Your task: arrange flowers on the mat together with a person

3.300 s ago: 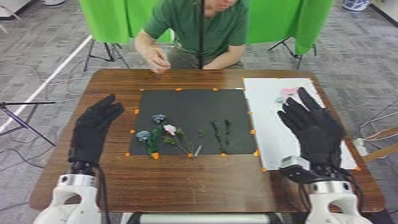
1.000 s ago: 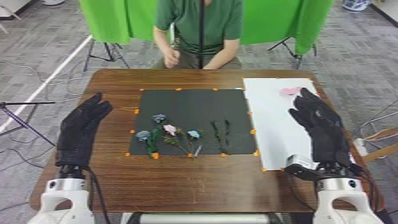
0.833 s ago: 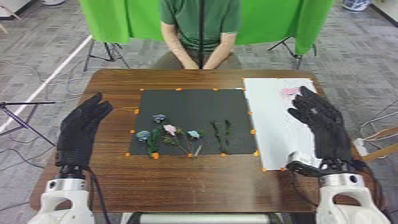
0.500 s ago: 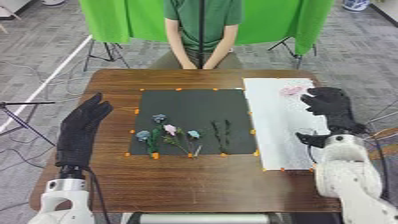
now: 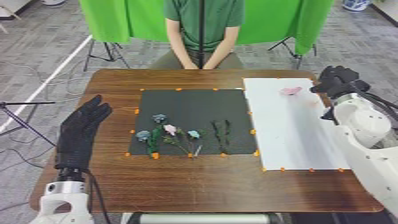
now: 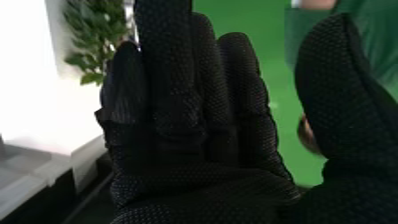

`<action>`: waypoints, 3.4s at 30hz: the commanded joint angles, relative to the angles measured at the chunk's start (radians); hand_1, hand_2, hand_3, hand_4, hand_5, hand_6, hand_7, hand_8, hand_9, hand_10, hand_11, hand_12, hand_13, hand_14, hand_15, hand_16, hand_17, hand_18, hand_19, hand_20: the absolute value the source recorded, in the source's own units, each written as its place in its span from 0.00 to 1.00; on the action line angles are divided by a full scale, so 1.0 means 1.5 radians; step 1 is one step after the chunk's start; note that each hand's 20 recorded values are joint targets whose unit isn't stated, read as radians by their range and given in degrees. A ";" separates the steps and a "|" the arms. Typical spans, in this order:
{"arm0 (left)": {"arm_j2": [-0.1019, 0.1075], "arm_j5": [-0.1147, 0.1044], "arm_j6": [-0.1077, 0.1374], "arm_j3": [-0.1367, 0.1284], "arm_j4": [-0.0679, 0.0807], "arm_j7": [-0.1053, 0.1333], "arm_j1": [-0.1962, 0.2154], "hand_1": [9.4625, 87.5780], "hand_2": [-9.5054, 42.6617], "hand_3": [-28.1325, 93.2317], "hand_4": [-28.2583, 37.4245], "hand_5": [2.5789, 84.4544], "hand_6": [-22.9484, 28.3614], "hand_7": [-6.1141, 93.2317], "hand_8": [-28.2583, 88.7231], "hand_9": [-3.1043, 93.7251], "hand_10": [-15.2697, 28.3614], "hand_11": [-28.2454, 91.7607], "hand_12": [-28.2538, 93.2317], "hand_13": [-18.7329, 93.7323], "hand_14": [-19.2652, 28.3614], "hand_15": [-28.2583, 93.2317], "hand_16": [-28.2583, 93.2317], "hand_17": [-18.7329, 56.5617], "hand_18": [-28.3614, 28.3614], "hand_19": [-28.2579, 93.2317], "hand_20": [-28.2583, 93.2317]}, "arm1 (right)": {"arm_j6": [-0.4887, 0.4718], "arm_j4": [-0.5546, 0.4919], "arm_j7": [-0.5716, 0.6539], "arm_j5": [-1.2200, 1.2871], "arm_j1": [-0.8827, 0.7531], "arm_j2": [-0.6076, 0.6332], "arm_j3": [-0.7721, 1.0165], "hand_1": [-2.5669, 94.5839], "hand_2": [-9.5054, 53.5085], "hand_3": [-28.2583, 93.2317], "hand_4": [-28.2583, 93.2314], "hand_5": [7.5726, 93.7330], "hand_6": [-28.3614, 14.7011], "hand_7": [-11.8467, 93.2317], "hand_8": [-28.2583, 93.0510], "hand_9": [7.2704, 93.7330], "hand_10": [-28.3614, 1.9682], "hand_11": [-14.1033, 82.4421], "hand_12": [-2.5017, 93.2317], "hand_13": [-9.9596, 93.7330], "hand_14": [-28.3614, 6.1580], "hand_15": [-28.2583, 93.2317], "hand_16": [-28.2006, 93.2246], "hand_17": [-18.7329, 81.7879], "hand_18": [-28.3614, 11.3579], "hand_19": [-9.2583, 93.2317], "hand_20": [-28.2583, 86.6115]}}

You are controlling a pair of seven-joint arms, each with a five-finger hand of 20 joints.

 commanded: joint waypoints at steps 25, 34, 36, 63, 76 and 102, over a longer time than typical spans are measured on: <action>-0.009 -0.006 -0.003 0.001 0.007 -0.004 -0.004 0.20 0.15 0.76 0.08 0.50 0.52 0.19 0.19 0.48 0.65 0.35 0.35 0.47 0.73 0.32 0.25 0.30 0.67 0.24 0.36 | -0.031 0.202 0.039 -0.097 0.051 -0.105 -0.055 0.71 0.00 0.63 0.05 0.76 0.71 0.28 0.22 0.96 0.64 0.19 0.29 1.00 0.76 0.58 0.44 0.81 0.44 0.95 0.50; -0.009 -0.008 0.000 -0.002 0.003 -0.002 0.000 0.20 0.15 0.76 0.08 0.50 0.52 0.19 0.19 0.48 0.65 0.35 0.35 0.47 0.73 0.32 0.25 0.30 0.67 0.24 0.36 | 0.078 0.112 0.050 -0.018 0.054 -0.051 -0.075 0.73 0.00 0.68 0.05 0.89 0.70 0.27 0.26 1.00 0.64 0.24 0.30 1.00 0.78 0.64 0.40 0.84 0.42 0.98 0.50; -0.007 -0.009 0.002 -0.003 0.002 -0.003 0.004 0.20 0.15 0.76 0.08 0.50 0.52 0.19 0.19 0.48 0.65 0.35 0.35 0.47 0.73 0.32 0.25 0.30 0.67 0.24 0.36 | 0.088 0.046 0.063 0.018 0.063 -0.028 -0.078 0.73 0.00 0.69 0.05 0.90 0.70 0.27 0.26 1.00 0.64 0.25 0.29 1.00 0.78 0.65 0.40 0.84 0.42 0.98 0.50; 0.009 -0.002 -0.033 -0.011 0.004 -0.032 -0.001 0.20 0.16 0.76 0.08 0.49 0.51 0.18 0.19 0.48 0.64 0.35 0.35 0.47 0.73 0.32 0.25 0.30 0.68 0.24 0.36 | -0.014 -0.129 0.057 0.061 0.023 -0.246 -0.251 0.71 0.00 0.70 0.05 0.91 0.71 0.26 0.27 1.00 0.65 0.26 0.30 1.00 0.80 0.69 0.41 0.84 0.42 1.00 0.55; 0.007 -0.003 -0.033 -0.013 0.004 -0.028 0.005 0.20 0.15 0.76 0.09 0.49 0.51 0.19 0.19 0.47 0.64 0.35 0.35 0.47 0.73 0.32 0.26 0.30 0.68 0.24 0.35 | -0.041 -0.133 0.040 0.050 0.025 -0.217 -0.251 0.68 0.00 0.70 0.05 0.88 0.72 0.26 0.27 1.00 0.66 0.20 0.31 1.00 0.81 0.69 0.41 0.83 0.43 1.00 0.58; 0.004 -0.001 -0.050 -0.021 0.004 -0.027 0.007 0.20 0.12 0.76 0.10 0.48 0.51 0.18 0.19 0.47 0.64 0.34 0.35 0.46 0.73 0.31 0.26 0.29 0.68 0.24 0.35 | -0.068 -0.146 0.028 0.036 0.012 -0.202 -0.240 0.51 0.00 0.81 0.02 0.71 0.76 0.26 0.14 0.85 0.57 0.27 0.17 1.00 0.82 0.66 0.44 0.81 0.44 1.00 0.59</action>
